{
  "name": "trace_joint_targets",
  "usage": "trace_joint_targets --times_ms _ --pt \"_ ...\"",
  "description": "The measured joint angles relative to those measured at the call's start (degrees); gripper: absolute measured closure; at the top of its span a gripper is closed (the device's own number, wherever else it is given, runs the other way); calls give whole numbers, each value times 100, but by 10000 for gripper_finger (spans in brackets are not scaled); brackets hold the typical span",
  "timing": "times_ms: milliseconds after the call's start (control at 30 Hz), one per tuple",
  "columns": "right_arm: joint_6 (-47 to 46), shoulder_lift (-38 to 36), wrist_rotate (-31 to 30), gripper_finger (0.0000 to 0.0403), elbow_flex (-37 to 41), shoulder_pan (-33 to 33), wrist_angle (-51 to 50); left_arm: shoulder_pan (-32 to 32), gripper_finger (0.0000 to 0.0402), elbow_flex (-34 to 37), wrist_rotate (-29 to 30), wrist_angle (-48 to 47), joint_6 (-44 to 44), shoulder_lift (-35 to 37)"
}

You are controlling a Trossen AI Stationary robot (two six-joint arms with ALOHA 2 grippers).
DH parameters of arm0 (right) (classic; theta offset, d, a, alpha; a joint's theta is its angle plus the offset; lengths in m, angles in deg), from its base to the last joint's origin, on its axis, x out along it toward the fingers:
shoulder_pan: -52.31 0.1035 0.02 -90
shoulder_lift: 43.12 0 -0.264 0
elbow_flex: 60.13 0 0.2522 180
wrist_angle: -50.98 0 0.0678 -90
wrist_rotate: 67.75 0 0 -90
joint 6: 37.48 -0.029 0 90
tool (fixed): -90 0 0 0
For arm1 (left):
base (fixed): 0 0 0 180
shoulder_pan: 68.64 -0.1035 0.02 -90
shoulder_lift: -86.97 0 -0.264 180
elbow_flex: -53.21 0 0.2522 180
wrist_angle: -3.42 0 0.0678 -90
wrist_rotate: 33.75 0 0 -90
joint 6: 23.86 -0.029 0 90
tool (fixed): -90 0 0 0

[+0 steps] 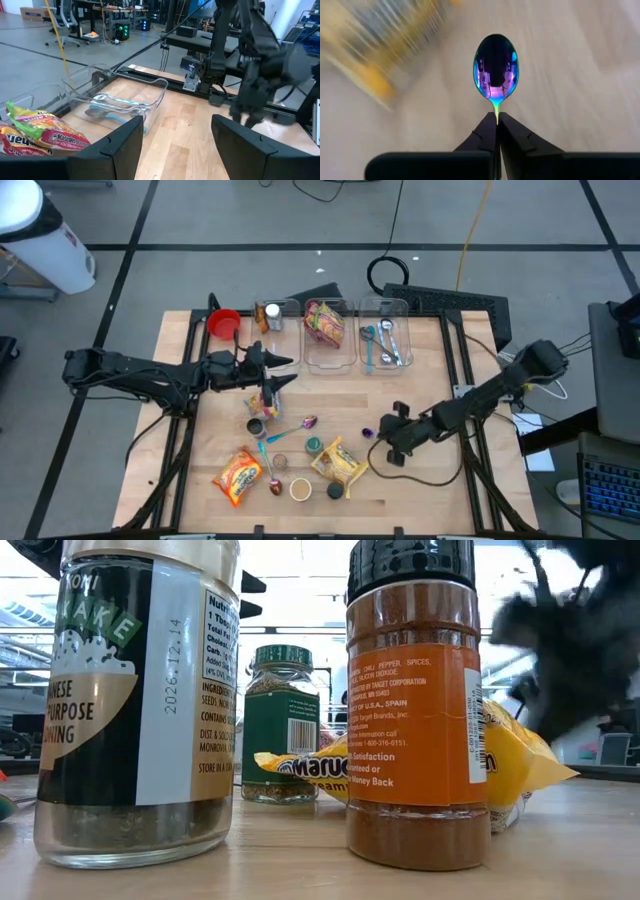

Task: Pick & Place Food Item
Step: Put the right blue spoon into the right transparent bin

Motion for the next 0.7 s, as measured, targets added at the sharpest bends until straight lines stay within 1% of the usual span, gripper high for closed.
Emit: trace_joint_targets --times_ms 100,233,267,367,467,500,600,700 --pt "-9 -441 -227 402 0 -51 51 0 158 -1 0 12 -3 0" --pt "296 -1038 -824 402 4 -157 325 0 158 -1 0 13 -9 -1" --pt "364 -1184 -887 402 1 -213 416 0 158 -1 0 13 -9 -1" --pt "607 -1580 -702 402 1 -489 792 0 158 -2 0 10 -11 0" --pt "1117 -1910 -43 402 1 -819 1309 0 158 -2 0 14 -13 -2" --pt "1291 -1979 79 402 -3 -935 1509 0 158 -2 0 19 -13 0" --pt "1755 -2184 53 403 -8 -1340 1857 0 158 0 0 17 -13 0" --pt "2048 -2320 55 403 -14 -1943 1894 0 158 0 0 16 -13 0"
